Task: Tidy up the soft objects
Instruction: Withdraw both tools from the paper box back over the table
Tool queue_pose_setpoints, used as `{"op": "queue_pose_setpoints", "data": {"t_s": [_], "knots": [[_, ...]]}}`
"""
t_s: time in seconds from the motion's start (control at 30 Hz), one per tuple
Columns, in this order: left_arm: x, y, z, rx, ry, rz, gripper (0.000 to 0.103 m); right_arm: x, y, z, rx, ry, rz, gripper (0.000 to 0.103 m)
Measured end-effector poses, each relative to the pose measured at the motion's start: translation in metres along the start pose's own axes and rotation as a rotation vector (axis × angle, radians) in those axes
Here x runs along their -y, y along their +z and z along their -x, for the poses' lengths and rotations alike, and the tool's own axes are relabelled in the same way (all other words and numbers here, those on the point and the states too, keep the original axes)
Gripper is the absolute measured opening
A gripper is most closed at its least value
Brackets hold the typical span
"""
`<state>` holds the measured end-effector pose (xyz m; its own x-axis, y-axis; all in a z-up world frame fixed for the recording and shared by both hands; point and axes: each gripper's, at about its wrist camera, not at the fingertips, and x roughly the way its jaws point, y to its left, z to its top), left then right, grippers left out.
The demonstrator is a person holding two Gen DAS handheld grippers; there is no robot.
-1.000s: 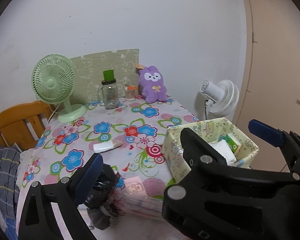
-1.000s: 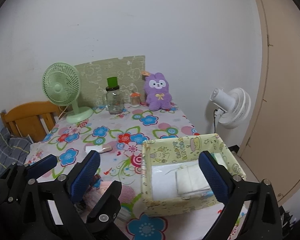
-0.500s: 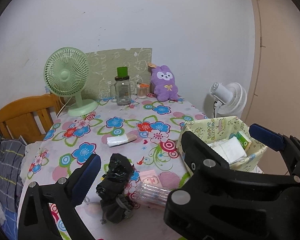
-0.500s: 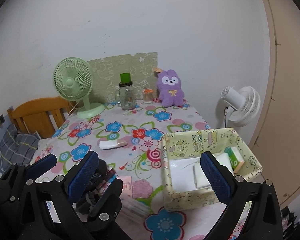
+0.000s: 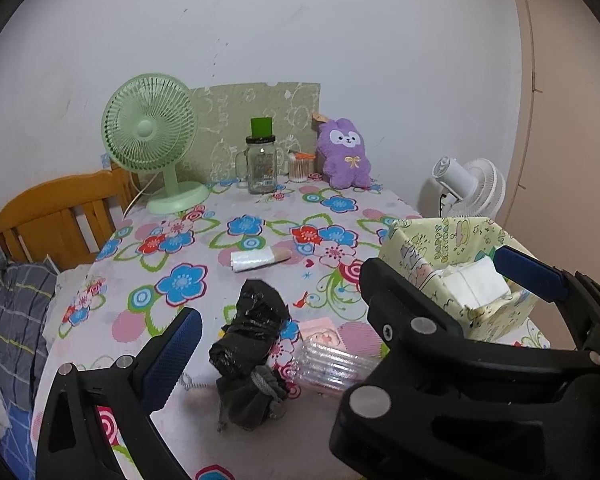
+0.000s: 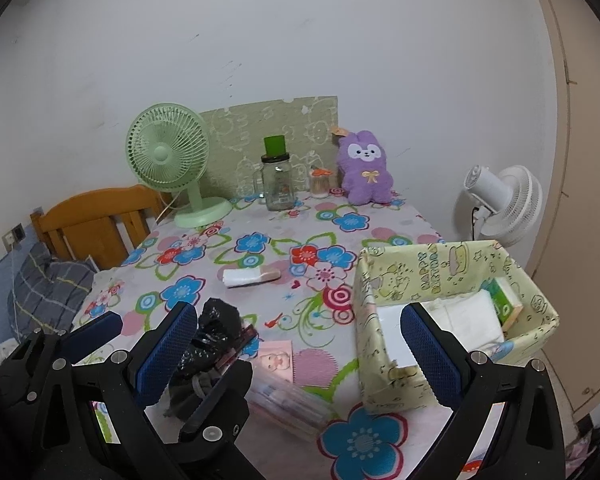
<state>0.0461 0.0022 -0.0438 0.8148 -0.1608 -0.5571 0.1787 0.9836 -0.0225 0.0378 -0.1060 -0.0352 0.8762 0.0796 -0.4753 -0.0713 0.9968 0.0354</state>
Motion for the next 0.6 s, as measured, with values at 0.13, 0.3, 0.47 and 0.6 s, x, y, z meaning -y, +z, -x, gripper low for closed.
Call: {"op": "queue_pose_setpoints", "data": {"t_s": [0.13,0.3,0.47,0.6], "knots": [[-0.006,-0.007,-0.005,-0.023,-0.008,0.019,0.103,-0.005,-0.006,-0.004,-0.004,0.006,0.013,0.103],[-0.012,-0.016,-0.009,-0.035,-0.001,0.018,0.103,-0.009,-0.015,-0.012,-0.024,0.025,-0.003,0.103],[-0.017,-0.023,-0.016,-0.055,0.003,0.021,0.103,-0.014,-0.025,-0.020,-0.050,0.032,-0.005,0.103],[-0.023,-0.030,-0.022,-0.076,0.003,0.027,0.103,-0.018,-0.030,-0.027,-0.066,0.034,0.007,0.103]]}}
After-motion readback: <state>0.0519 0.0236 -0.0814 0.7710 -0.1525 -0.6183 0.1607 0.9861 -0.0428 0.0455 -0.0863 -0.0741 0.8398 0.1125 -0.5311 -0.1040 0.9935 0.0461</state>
